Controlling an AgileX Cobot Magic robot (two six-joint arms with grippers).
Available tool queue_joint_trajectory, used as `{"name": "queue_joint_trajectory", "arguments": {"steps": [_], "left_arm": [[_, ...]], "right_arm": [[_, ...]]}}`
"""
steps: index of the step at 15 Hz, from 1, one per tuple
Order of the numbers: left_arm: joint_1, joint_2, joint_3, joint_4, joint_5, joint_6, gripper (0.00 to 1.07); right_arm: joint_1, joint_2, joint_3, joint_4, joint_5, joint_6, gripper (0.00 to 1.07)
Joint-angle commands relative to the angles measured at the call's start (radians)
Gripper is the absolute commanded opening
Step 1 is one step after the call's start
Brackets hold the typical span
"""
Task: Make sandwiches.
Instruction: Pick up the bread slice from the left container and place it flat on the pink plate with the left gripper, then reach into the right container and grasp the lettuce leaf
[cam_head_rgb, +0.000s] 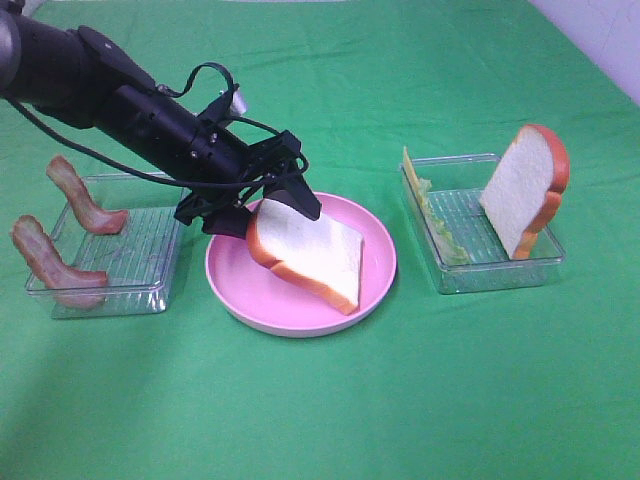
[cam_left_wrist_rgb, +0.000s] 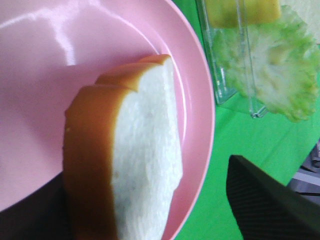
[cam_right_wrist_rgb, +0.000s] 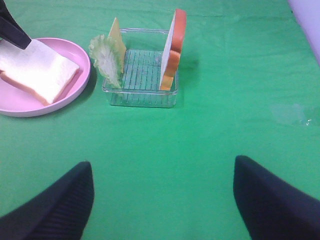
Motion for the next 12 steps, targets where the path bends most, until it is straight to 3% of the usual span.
{"name": "queue_joint_trajectory", "arguments": {"steps": [1, 2, 6, 9, 12], "left_arm": [[-0.007, -0.004, -0.056, 0.183, 0.02, -0.135, 0.71], [-0.01, -0.004, -0.067, 0.224, 0.025, -0.161, 0.71], [-0.019, -0.004, -0.224, 0.498, 0.191, -0.364, 0.71], [-0.019, -0.004, -0.432, 0.638, 0.486, -0.429, 0.71], [-0.019, -0.122, -0.472, 0.767, 0.482, -0.492, 0.71]], "right_arm": [[-0.006, -0.003, 0.004, -0.006, -0.009, -0.007, 0.74], [-0.006, -0.003, 0.004, -0.006, -0.009, -0.007, 0.74], [-0.006, -0.003, 0.004, -0.006, -0.009, -0.007, 0.74], [-0.006, -0.003, 0.004, -0.006, -0.009, -0.007, 0.74], [-0.006, -0.003, 0.004, -0.006, -0.009, -0.007, 0.74]]}}
